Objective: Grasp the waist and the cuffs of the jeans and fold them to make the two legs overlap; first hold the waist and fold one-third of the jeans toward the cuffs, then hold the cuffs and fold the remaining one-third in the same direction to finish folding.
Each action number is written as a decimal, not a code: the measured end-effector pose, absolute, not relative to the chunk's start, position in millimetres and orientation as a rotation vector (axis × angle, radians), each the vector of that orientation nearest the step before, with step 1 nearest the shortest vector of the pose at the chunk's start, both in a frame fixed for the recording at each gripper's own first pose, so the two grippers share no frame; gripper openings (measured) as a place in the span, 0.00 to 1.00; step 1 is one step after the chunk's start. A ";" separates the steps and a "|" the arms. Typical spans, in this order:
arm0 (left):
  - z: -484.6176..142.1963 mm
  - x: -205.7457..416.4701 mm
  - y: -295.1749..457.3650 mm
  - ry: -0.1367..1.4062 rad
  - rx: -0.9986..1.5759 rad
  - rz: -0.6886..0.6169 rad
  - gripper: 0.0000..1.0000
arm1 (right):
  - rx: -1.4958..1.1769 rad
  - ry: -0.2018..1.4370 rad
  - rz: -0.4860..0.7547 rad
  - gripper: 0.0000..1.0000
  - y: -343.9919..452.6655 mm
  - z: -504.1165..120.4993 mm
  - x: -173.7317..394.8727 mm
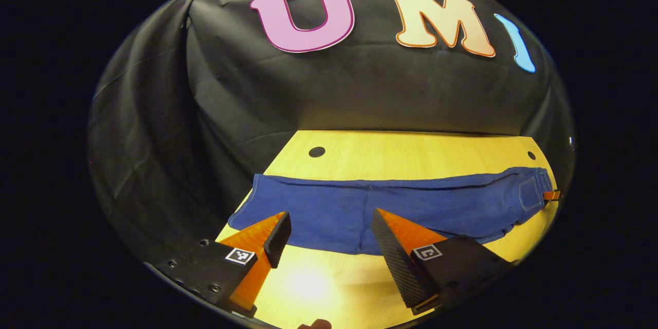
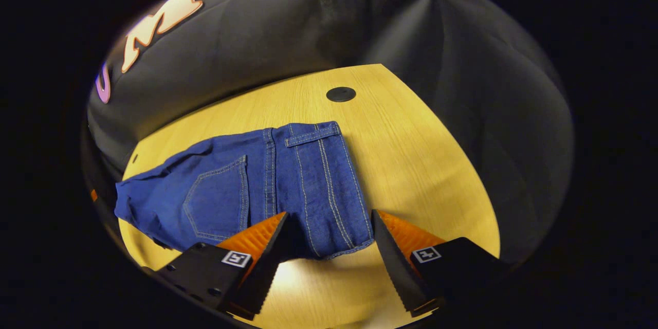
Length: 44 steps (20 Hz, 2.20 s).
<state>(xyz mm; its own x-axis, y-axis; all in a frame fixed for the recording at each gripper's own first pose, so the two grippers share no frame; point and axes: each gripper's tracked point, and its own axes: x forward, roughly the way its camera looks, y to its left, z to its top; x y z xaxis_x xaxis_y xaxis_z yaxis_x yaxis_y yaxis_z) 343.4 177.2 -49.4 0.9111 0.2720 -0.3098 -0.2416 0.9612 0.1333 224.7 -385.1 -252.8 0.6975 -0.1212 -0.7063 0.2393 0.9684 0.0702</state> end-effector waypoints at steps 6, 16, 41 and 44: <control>-45.7 341.2 168.9 0.333 0.079 0.258 0.96 | 0.219 0.732 -0.246 0.51 -377.8 -257.1 230.3; -75.4 309.2 166.9 0.375 0.003 0.275 0.96 | 0.247 0.670 -0.245 0.04 -372.1 -250.9 225.9; -153.6 406.6 424.8 0.467 -0.072 0.242 0.96 | 0.112 0.283 -0.174 0.02 -109.9 -50.7 197.4; -169.8 431.2 441.3 0.503 -0.078 0.210 0.96 | 0.111 0.307 -0.085 0.02 -42.9 -75.7 206.2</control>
<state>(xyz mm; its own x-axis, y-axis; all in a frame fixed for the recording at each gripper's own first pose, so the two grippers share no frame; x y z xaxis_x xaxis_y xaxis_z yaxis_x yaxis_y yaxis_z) 431.2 441.3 -169.8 0.8554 0.1803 -0.4856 -0.2184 0.9756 -0.0225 206.2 -42.9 -75.7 0.9496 -0.0668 -0.3063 0.1006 0.9903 0.0960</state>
